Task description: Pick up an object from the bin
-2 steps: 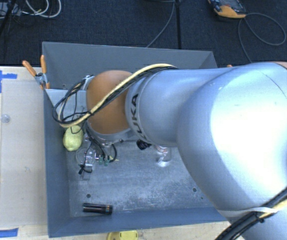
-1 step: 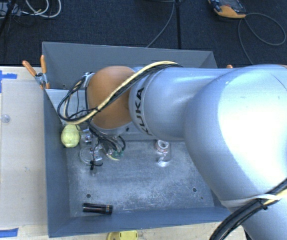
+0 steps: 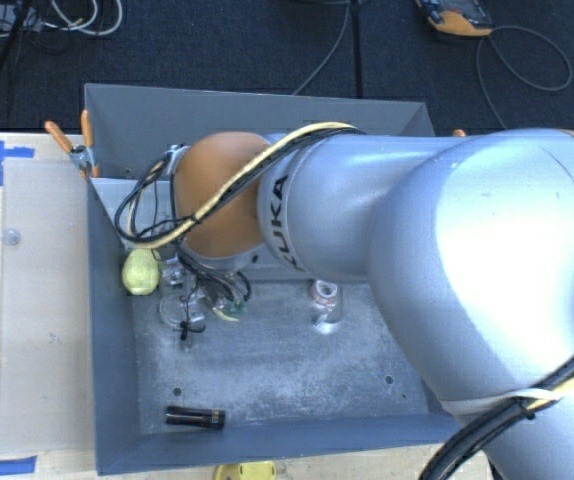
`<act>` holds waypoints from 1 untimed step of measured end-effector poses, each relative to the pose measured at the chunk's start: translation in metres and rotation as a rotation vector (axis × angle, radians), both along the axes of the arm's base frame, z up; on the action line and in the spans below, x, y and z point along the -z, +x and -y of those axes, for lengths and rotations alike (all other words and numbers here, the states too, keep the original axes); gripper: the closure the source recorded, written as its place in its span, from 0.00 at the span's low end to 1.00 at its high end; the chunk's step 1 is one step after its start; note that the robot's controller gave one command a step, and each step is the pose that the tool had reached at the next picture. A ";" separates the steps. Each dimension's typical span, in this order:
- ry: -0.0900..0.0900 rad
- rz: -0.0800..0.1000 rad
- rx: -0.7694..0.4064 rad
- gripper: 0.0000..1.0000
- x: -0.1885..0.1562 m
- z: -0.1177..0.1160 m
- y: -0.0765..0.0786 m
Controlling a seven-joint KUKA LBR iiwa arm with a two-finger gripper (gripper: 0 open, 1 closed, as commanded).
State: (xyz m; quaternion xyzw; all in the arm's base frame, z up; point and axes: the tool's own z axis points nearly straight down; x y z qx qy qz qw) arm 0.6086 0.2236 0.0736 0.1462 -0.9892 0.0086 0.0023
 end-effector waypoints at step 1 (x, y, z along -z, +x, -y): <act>0.000 0.001 0.001 1.00 -0.002 0.000 0.000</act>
Offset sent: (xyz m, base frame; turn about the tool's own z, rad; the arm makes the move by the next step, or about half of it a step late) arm -0.0001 0.0000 0.0854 0.0000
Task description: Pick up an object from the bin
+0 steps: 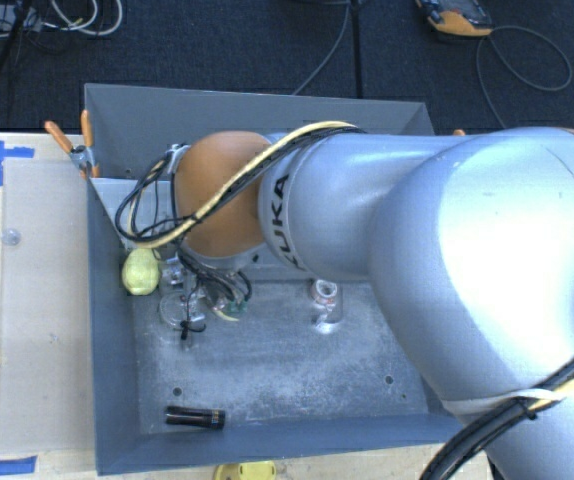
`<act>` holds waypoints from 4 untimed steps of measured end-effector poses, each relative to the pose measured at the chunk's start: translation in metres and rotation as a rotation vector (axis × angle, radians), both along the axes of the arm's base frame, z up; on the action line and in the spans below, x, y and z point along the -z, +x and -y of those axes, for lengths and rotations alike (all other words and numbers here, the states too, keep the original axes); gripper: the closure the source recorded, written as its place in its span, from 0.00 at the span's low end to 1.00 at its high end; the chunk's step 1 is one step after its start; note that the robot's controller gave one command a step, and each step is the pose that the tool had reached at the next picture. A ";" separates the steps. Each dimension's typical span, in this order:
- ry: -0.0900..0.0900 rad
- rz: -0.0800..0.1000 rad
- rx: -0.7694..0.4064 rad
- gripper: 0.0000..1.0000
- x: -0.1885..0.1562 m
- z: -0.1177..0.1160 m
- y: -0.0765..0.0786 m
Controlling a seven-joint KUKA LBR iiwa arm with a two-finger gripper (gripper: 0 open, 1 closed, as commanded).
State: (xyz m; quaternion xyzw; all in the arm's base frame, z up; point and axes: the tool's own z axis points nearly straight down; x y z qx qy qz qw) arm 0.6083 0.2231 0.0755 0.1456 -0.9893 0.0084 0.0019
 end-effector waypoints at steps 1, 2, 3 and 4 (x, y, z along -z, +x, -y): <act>0.004 -0.005 -0.001 1.00 -0.013 -0.001 -0.003; 0.005 -0.003 -0.001 1.00 -0.034 -0.003 -0.002; 0.006 0.004 0.000 1.00 -0.046 -0.002 0.000; 0.006 0.003 0.001 1.00 -0.052 -0.002 0.000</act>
Offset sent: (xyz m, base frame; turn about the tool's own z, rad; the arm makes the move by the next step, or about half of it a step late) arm 0.0002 0.0001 0.0443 0.0000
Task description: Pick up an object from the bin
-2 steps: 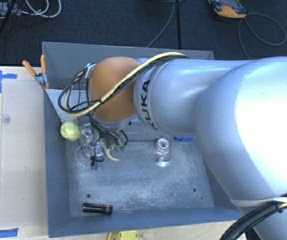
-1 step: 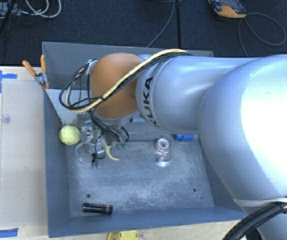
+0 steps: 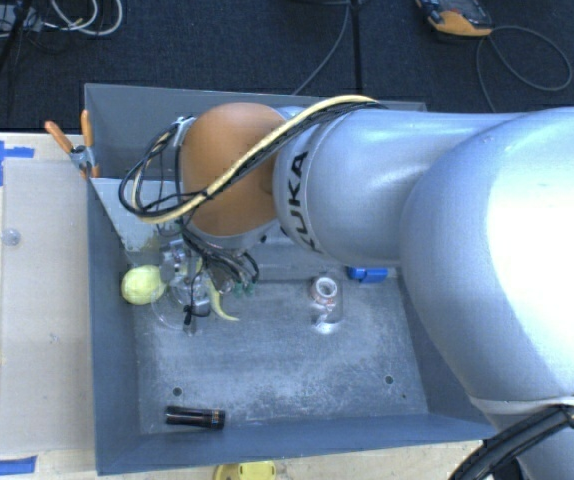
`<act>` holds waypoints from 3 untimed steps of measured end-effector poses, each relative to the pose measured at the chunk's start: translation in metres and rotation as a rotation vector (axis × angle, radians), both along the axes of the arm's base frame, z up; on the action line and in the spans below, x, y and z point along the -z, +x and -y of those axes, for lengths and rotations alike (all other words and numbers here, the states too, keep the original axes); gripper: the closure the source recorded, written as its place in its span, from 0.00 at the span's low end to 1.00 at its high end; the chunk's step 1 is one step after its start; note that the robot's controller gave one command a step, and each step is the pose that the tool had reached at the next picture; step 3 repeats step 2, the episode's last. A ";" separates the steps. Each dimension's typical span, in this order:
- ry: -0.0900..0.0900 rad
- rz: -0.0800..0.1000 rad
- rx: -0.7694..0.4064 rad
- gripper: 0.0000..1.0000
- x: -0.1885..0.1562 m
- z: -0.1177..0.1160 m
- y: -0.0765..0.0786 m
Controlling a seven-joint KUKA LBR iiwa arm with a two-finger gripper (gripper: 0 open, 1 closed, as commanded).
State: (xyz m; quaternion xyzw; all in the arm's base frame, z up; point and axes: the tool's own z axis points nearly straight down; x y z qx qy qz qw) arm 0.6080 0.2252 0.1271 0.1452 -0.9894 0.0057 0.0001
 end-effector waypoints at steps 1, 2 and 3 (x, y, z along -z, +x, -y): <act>-0.001 -0.003 0.001 1.00 -0.006 0.000 -0.001; -0.001 -0.004 0.002 1.00 -0.018 0.000 -0.001; -0.001 -0.004 0.002 1.00 -0.018 0.000 -0.001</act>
Offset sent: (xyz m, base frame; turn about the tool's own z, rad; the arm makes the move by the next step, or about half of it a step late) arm 0.0001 0.0001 0.0517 0.0000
